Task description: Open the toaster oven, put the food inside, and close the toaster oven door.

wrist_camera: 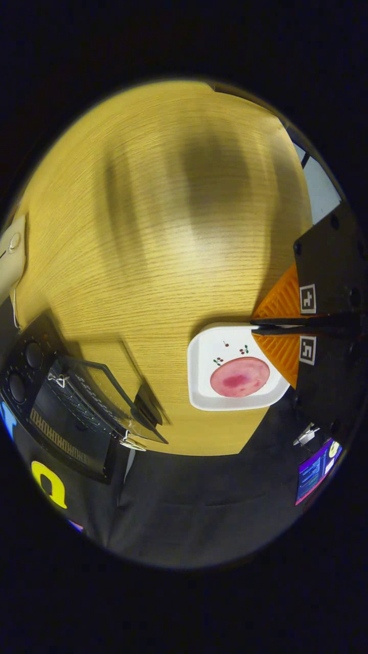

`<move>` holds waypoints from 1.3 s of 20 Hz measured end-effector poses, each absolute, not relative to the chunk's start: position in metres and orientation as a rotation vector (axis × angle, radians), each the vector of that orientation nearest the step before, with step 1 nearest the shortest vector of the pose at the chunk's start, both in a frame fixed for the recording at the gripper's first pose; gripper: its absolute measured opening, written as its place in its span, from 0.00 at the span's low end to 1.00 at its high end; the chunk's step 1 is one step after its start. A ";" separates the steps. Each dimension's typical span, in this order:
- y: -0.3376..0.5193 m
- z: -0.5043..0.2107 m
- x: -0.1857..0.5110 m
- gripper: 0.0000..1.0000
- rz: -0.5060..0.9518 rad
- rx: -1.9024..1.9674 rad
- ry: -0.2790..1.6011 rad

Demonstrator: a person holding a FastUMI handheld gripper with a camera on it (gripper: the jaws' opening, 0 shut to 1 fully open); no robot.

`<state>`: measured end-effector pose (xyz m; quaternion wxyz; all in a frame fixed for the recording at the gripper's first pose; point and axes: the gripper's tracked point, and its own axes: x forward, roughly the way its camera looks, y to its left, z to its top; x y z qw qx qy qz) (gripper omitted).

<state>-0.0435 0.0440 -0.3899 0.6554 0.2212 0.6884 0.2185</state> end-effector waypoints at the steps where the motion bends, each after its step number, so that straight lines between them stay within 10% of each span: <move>1: 0.044 -0.390 -0.046 0.02 0.504 0.502 1.564; 26: 0.161 -0.316 -0.028 0.02 0.292 0.985 1.272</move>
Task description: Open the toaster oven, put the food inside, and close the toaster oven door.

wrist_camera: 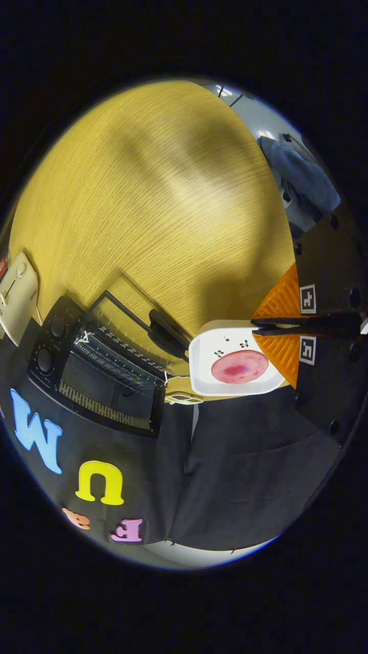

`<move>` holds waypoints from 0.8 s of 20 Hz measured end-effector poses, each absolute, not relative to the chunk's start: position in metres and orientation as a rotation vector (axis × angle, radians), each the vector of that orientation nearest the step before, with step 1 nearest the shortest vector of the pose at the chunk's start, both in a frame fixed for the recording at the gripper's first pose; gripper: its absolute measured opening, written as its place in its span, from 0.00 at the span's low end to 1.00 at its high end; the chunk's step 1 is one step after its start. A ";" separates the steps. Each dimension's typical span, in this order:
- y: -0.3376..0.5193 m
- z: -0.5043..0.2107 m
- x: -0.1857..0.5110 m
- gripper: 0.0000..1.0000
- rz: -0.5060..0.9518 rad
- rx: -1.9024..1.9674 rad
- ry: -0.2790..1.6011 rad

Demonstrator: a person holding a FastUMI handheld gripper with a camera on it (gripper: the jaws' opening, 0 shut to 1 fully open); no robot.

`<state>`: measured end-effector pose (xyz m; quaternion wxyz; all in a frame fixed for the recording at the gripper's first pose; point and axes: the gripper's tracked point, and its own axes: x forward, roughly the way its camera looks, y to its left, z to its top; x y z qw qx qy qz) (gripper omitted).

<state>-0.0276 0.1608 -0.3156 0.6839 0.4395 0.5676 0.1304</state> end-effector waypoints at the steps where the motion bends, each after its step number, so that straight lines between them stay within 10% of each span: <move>1: 0.164 -0.313 -0.023 0.02 0.269 0.999 1.252; 16: 0.200 -0.308 0.071 0.02 -0.033 1.233 1.021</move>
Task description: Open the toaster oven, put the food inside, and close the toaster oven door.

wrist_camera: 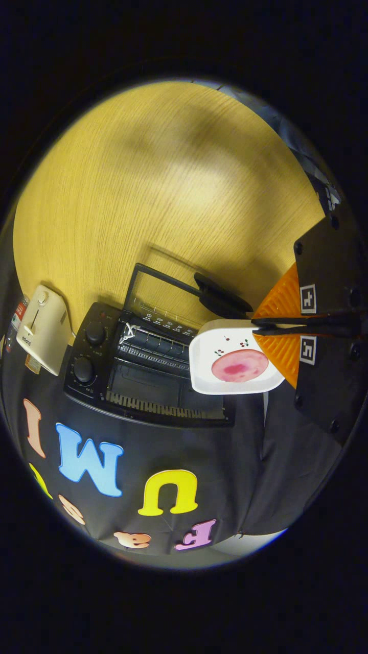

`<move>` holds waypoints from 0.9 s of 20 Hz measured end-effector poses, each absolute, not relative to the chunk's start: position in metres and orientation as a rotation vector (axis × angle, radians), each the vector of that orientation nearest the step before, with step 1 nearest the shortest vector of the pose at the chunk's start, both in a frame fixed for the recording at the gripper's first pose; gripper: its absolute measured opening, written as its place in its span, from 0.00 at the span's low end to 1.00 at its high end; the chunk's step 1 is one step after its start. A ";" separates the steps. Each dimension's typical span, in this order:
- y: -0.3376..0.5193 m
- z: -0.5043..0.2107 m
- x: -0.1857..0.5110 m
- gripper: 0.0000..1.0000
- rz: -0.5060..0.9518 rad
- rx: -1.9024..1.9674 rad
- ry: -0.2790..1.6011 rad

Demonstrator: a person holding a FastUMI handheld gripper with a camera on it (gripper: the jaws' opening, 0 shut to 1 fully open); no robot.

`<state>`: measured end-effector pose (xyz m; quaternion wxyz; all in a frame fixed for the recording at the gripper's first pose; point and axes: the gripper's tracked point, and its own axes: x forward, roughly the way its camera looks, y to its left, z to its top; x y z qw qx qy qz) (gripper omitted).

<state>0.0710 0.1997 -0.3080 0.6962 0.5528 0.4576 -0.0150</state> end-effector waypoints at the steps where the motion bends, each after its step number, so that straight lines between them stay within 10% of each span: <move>1: 0.202 -0.310 0.079 0.02 -0.047 1.235 1.008; 18: 0.214 -0.346 0.204 0.03 -0.291 1.402 0.845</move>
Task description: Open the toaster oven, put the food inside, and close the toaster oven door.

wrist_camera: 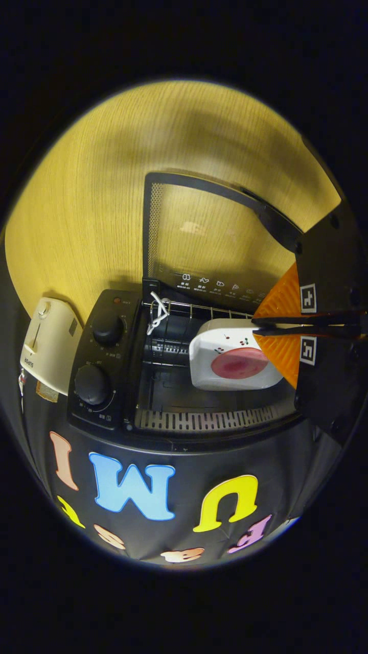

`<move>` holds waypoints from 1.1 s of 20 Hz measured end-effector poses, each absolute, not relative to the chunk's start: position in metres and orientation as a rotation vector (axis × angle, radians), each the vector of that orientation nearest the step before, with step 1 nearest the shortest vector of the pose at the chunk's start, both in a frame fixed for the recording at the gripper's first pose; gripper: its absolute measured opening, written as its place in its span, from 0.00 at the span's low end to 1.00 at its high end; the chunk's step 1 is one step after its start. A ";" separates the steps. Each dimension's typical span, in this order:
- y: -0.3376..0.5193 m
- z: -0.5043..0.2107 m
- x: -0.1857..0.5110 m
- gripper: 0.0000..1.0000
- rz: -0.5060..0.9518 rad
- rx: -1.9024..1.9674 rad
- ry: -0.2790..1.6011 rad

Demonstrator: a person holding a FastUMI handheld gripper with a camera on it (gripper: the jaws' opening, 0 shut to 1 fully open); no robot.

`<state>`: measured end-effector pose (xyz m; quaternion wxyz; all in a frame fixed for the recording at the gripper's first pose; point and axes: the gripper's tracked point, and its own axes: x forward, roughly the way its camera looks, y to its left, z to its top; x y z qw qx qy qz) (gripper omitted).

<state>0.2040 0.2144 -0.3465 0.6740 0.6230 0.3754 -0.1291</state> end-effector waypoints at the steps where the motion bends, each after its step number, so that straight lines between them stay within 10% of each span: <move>1: 0.213 -0.347 0.210 0.03 -0.299 1.409 0.826; 12: 0.221 -0.342 0.239 0.15 -0.294 1.422 0.738; 18: 0.226 -0.322 0.224 0.98 -0.200 1.256 0.759; 22: 0.235 -0.302 0.199 0.97 -0.087 1.176 0.781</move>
